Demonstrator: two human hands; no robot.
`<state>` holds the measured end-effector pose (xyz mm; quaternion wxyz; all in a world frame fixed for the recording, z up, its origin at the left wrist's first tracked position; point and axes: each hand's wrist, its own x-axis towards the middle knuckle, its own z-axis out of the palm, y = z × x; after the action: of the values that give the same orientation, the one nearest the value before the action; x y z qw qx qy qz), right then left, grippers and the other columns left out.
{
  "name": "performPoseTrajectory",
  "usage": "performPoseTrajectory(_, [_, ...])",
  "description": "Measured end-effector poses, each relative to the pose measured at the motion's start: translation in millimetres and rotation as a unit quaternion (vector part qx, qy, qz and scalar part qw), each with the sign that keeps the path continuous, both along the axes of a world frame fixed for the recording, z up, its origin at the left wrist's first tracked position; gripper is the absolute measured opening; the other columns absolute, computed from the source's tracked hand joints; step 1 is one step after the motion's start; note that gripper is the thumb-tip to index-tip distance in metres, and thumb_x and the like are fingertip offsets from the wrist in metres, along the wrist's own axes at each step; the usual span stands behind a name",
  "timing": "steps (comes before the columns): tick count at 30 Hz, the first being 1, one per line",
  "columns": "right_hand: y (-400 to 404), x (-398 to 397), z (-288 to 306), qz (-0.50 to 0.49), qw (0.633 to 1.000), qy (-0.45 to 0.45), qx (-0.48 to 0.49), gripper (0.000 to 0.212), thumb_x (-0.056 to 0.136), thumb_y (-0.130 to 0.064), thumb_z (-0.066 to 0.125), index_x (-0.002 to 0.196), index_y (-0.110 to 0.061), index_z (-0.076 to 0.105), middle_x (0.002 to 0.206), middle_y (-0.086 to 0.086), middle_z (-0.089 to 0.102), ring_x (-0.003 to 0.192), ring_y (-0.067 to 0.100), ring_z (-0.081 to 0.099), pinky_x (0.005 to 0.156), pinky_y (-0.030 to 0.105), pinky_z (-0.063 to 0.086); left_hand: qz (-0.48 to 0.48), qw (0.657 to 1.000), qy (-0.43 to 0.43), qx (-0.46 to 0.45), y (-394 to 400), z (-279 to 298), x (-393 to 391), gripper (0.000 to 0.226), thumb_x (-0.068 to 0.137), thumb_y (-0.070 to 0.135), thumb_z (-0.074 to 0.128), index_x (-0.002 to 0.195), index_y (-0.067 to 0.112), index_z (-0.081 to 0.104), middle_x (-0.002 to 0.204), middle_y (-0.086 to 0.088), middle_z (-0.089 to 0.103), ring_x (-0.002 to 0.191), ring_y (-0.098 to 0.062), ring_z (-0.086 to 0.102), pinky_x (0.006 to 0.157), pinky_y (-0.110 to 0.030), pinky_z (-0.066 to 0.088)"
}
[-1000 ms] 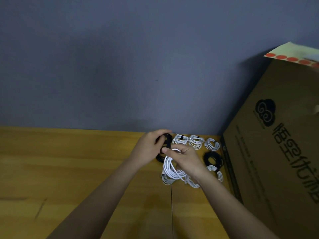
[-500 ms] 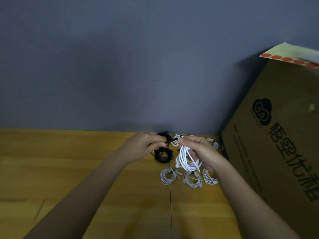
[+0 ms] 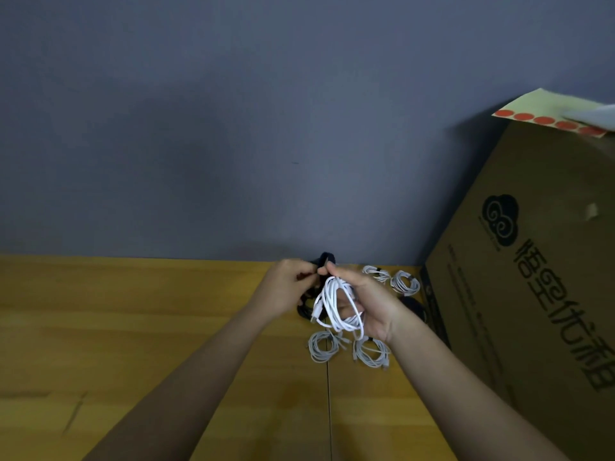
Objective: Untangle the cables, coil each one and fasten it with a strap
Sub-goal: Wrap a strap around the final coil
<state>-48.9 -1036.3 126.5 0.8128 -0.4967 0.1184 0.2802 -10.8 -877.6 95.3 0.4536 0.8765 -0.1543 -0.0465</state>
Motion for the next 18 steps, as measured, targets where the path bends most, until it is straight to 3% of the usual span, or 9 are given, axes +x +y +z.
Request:
performPoseTrajectory(3, [-3.8,-4.8,2.5,0.014,0.998,-0.034,-0.046,0.020,0.093,-0.027,0.055,0.097,-0.010,0.063,0.042,-0.002,0.038,0.030,0.005,0.024,0.033,0.013,0.017,0.048,0.996,0.046,-0.064,0.2,-0.8,5.1,0.015,0.091,0.010,0.061,0.088,0.009,0.075,0.064,0.008,0.065,0.052,-0.002,0.059,0.048,-0.023,0.047])
performPoseTrajectory(6, [-9.3,-8.5,2.7,0.012,0.989,-0.076,-0.123,0.019,0.093,-0.026,0.056,0.094,-0.011,0.067,0.042,-0.006,0.040,0.032,0.006,0.029,0.034,0.016,0.022,0.075,0.996,0.001,-0.044,5.8,0.4,11.2,0.014,0.089,0.017,0.065,0.095,0.013,0.077,0.072,0.012,0.057,0.066,-0.001,0.051,0.061,-0.021,0.038])
performPoseTrajectory(12, [-11.8,-11.6,-6.4,0.006,0.979,-0.107,-0.172,0.019,0.089,-0.031,0.062,0.084,-0.016,0.071,0.047,-0.006,0.040,0.040,0.009,0.027,0.040,0.020,0.019,-0.031,0.995,-0.092,-0.018,6.1,6.4,5.1,0.029,0.089,0.012,0.066,0.117,0.019,0.067,0.103,0.005,0.050,0.096,-0.005,0.055,0.081,-0.009,0.040])
performPoseTrajectory(15, [-12.4,-12.2,-7.3,0.018,0.979,-0.115,-0.170,0.019,0.090,-0.030,0.061,0.082,-0.016,0.071,0.049,-0.005,0.039,0.042,0.009,0.027,0.041,0.021,0.017,-0.087,0.990,-0.107,-0.009,4.0,10.7,-0.6,0.029,0.092,0.010,0.061,0.116,0.025,0.067,0.107,0.014,0.051,0.098,-0.002,0.055,0.082,-0.014,0.044])
performPoseTrajectory(18, [-14.3,-13.0,-7.2,0.014,0.977,-0.119,-0.176,0.019,0.090,-0.031,0.061,0.085,-0.014,0.071,0.048,-0.006,0.041,0.040,0.009,0.029,0.039,0.019,0.021,-0.043,0.994,-0.097,0.027,3.3,10.2,-2.6,0.036,0.091,0.006,0.057,0.121,0.026,0.061,0.107,0.015,0.048,0.099,-0.005,0.053,0.086,-0.023,0.046])
